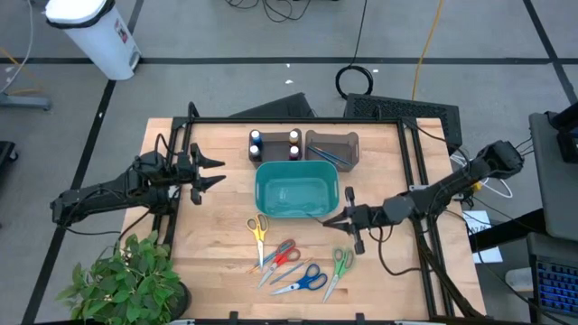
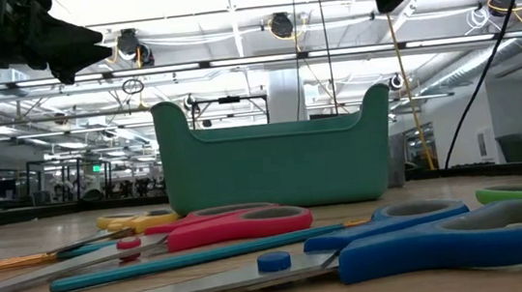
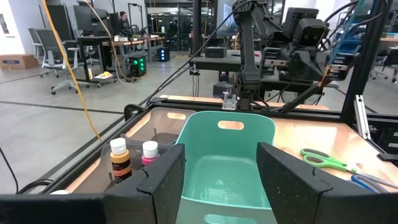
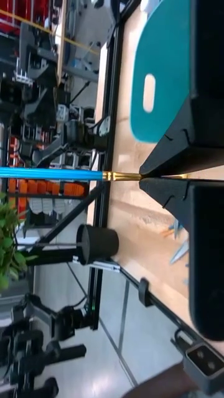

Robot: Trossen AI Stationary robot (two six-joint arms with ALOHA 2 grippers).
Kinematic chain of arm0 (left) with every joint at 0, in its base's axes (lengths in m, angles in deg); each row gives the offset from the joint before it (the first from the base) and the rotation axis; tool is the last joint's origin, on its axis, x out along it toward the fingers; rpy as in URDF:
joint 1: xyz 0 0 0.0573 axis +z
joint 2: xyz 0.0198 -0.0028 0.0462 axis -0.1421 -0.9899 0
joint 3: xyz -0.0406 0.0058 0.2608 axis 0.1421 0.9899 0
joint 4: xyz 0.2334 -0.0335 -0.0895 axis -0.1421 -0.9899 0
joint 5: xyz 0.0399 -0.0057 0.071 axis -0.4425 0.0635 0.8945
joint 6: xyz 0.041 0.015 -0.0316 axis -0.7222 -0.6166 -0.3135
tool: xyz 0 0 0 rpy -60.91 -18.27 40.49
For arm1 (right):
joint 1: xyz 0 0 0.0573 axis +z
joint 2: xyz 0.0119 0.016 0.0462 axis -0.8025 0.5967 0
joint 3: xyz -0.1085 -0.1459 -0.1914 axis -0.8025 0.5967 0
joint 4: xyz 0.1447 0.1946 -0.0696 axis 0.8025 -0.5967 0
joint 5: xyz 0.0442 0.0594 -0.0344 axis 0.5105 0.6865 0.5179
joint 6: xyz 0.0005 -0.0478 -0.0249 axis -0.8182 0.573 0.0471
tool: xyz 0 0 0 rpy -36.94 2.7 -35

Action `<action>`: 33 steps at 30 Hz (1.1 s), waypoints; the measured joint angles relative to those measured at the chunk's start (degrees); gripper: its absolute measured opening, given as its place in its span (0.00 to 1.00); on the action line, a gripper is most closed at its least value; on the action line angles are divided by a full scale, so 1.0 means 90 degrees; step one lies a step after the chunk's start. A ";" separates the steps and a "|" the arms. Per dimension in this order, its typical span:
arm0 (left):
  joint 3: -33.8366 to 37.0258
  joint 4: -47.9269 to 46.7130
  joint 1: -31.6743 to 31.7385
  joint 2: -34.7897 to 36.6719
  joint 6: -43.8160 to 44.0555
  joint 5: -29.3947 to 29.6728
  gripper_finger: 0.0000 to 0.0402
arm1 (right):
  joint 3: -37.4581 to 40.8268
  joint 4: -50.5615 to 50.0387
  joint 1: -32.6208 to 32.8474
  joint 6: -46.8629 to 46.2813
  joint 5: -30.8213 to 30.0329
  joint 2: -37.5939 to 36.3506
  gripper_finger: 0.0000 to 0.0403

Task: Pick & Place Paint Supplies
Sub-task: Put the blue paint brush into the right black bin

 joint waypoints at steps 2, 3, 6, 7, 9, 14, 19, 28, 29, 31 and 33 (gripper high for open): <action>0.0000 -0.0002 -0.0001 -0.0001 0.0000 -0.0001 0.52 | 0.0000 -0.0001 -0.0092 0.0003 0.0001 0.0000 0.00; 0.0000 0.0000 -0.0001 -0.0001 0.0000 -0.0002 0.52 | 0.0000 0.0000 -0.0138 0.0005 0.0001 0.0000 0.00; 0.0000 0.0000 -0.0002 -0.0002 0.0000 -0.0002 0.52 | 0.0002 0.0000 -0.0267 0.0005 0.0001 0.0000 0.00; 0.0000 0.0000 -0.0002 -0.0002 0.0000 -0.0002 0.52 | 0.0001 0.0000 -0.0311 0.0005 0.0001 0.0000 0.00; 0.0000 -0.0002 0.0000 0.0000 0.0000 -0.0001 0.52 | 0.0002 0.0000 -0.0400 0.0005 0.0002 0.0000 0.00; -0.0002 0.0000 -0.0002 -0.0002 0.0000 -0.0001 0.52 | 0.0002 0.0000 -0.0630 0.0006 0.0001 0.0000 0.00; 0.0000 0.0000 -0.0002 -0.0002 0.0000 -0.0002 0.52 | 0.0002 0.0000 -0.0862 -0.0012 0.0001 0.0000 0.00; -0.0001 -0.0002 -0.0001 -0.0001 0.0000 -0.0001 0.52 | 0.0002 0.0017 -0.1237 -0.0182 0.0001 0.0000 0.00; 0.0000 0.0000 -0.0001 -0.0001 0.0000 -0.0001 0.52 | 0.0002 0.0017 -0.1270 -0.0182 0.0001 0.0000 0.00; 0.0000 0.0000 -0.0002 0.0000 0.0000 -0.0002 0.52 | 0.0002 0.0015 -0.1338 -0.0182 0.0003 0.0000 0.00; 0.0000 0.0000 -0.0001 -0.0001 0.0000 -0.0002 0.52 | 0.0002 0.0016 -0.1398 -0.0182 0.0003 0.0000 0.00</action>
